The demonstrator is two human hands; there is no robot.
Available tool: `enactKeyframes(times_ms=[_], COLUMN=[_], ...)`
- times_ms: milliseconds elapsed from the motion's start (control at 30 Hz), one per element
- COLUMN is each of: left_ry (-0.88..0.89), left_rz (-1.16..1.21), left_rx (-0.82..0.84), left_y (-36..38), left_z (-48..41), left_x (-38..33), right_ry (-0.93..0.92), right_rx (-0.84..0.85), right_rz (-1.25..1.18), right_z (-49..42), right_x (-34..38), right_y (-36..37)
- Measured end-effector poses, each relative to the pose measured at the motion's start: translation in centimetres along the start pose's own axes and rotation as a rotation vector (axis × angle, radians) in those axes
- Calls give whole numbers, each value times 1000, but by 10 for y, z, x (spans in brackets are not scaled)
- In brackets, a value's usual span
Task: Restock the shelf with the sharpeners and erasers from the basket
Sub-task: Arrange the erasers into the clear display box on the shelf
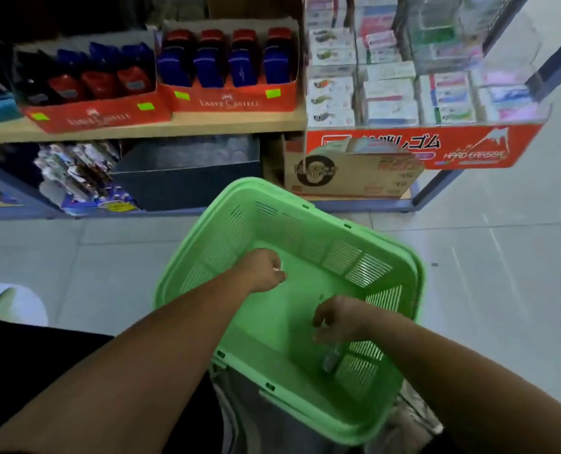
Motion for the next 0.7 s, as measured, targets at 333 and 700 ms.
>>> enactKeyframes(times_ms=[333,700], left_ry=[38,-11], left_rz=[-81,-28], left_rx=[95,-32], left_y=[35,28], left_z=[-7,-2], left_x=[54,66], right_ry=[79,172], right_rx=[273,-20], right_rz=[280,-318], right_z=[-68,-72], right_x=[-19,-28], right_y=[56,9])
Point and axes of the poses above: each hand's wrist, its own z-axis away from the middle knuckle, its own y-axis out of the palm, x = y × z, the point moved 6 cm from there along -z, towards the middle knuckle, and after that the axes turned 6 degrees about y, right-handed, at the moved point
